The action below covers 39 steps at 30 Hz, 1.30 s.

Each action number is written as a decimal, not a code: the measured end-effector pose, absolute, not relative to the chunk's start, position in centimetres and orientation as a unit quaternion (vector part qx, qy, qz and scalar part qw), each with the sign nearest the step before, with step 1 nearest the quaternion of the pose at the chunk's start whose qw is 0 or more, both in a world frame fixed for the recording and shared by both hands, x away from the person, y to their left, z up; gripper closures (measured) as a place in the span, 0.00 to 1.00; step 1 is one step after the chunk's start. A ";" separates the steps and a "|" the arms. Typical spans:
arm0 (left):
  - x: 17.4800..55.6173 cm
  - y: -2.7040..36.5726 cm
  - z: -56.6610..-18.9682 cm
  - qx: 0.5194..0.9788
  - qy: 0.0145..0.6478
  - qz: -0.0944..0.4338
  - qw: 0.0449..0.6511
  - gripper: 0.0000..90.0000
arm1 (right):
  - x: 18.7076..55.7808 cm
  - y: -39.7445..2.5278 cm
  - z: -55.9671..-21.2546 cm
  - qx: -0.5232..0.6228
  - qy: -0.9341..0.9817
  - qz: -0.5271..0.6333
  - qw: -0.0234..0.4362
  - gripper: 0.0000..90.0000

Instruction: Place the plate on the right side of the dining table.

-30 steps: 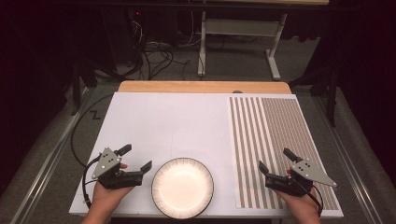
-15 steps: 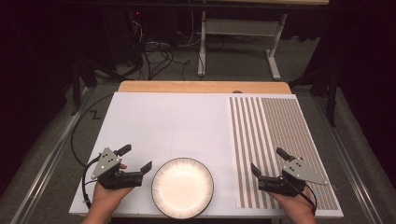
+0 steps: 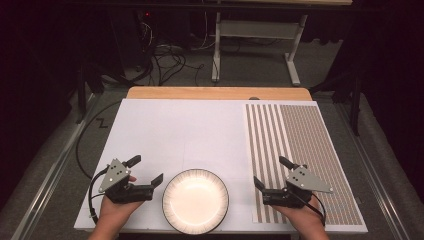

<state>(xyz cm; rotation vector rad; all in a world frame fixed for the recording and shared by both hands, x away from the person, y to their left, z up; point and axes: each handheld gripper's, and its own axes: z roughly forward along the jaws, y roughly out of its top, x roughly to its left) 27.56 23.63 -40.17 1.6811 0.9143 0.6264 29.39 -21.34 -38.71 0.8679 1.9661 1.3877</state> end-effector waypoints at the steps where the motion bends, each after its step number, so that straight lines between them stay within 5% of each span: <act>1: 27.6 23.6 -40.2 0.706 0.384 0.263 0.535 0.05 | 29.4 -21.0 -38.7 0.323 0.738 0.518 0.288 0.02; 28: 27.2 23.5 -40.1 0.703 0.377 0.264 0.542 0.04 | 30.7 -15.1 -37.0 0.280 0.764 0.524 0.251 0.07; 39: 27.2 23.0 -40.1 0.706 0.372 0.264 0.542 0.04 | 30.6 -14.8 -38.7 0.282 0.782 0.514 0.209 0.21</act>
